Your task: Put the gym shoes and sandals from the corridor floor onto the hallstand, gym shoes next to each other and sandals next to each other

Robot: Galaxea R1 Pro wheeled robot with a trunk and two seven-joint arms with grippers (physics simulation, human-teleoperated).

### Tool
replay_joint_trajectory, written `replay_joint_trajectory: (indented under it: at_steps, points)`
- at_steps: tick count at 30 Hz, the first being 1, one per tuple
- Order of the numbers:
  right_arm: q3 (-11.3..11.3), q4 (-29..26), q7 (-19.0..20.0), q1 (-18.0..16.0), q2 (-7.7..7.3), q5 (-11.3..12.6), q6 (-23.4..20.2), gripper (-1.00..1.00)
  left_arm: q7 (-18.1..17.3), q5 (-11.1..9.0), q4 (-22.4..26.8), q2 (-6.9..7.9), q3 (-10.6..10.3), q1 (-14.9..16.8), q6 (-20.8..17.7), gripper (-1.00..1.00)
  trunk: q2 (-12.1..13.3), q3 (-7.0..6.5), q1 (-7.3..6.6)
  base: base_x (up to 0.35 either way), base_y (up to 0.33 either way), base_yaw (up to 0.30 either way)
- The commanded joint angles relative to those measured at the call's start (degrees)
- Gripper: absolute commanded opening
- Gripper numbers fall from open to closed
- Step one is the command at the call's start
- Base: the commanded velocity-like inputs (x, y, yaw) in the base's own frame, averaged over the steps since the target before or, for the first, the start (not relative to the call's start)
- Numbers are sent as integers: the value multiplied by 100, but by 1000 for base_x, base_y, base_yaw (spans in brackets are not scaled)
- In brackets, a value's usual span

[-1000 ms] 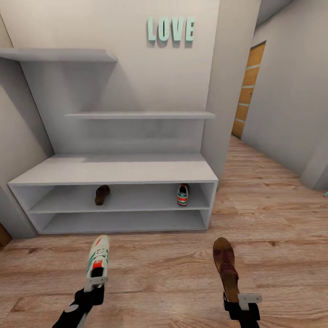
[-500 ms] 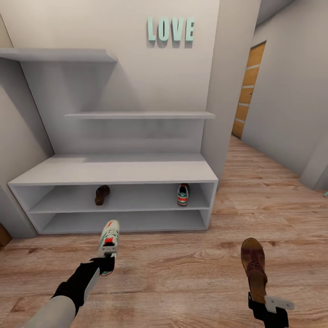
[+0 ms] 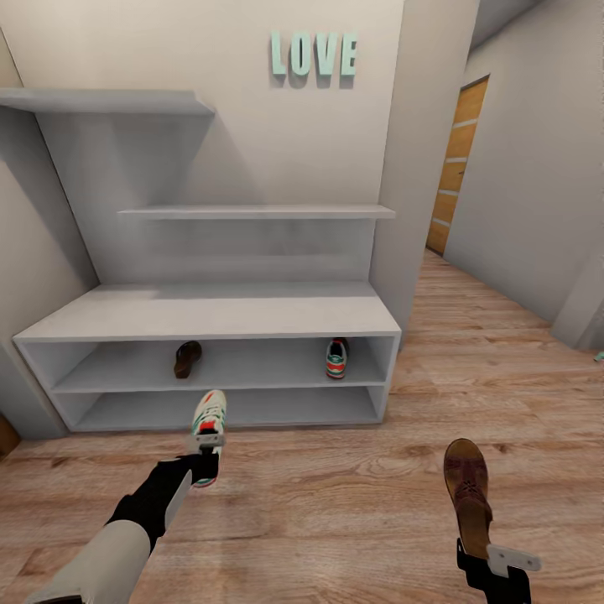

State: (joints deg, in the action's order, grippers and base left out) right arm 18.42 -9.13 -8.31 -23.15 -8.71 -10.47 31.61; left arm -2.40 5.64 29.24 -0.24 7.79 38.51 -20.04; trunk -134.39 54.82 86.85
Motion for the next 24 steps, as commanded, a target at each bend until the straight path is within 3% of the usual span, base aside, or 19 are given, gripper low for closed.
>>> replay_joint_trajectory:
  at_steps: [1, 9, 24]
  points:
    - [24, 8, -22, -5, 1, -40, 13, -100, -24, 58, 11, -4, 29, 1, -30, -100, -2, 5, -1, 0, 0, -113]
    - [29, 8, -28, -5, 1, -42, 12, -100, -21, 64, 12, -8, 30, -1, -26, -100, -2, 5, -1, 6, -3, -209]
    - [30, 8, -30, -5, 6, -43, 19, -100, -24, 61, 20, -12, 21, -1, -26, -100, -2, 5, -1, 207, -146, -21]
